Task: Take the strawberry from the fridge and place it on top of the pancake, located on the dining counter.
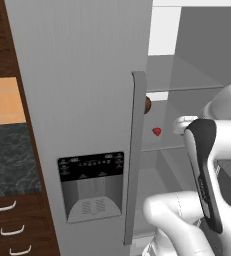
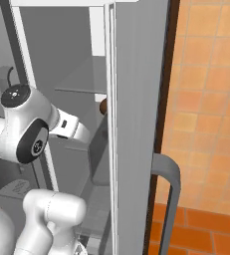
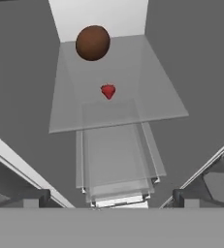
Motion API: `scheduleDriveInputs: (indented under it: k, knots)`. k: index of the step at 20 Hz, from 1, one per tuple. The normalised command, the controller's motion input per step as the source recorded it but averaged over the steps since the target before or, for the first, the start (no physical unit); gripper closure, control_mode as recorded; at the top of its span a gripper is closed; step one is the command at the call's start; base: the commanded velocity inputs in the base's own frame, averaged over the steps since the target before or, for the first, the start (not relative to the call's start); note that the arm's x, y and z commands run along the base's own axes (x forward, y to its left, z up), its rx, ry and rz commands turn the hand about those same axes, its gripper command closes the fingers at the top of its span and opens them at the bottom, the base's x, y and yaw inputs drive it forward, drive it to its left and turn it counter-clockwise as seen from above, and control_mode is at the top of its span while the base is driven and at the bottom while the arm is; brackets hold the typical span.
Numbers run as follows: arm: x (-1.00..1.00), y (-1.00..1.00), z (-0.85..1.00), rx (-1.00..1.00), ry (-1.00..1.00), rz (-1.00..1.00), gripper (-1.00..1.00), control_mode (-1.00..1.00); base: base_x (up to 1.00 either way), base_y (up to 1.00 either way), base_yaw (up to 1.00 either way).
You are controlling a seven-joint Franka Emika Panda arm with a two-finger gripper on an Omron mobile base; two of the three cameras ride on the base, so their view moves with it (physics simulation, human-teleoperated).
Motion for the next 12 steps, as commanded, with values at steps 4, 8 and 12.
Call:
scheduleDriveInputs:
  k: [4,8,12]
  knots:
    - [0.58,-0.04,-0.30,0.00,0.00,0.06,-1.00,-1.00,0.00,0.00,0.00]
    - [0.38,0.00,-0.41,-0.03,0.00,0.03,-1.00,-1.00,0.00,0.00,0.00]
    - [0.57,-0.01,-0.40,-0.05,0.00,0.00,-1.00,-1.00,0.00,0.00,0.00]
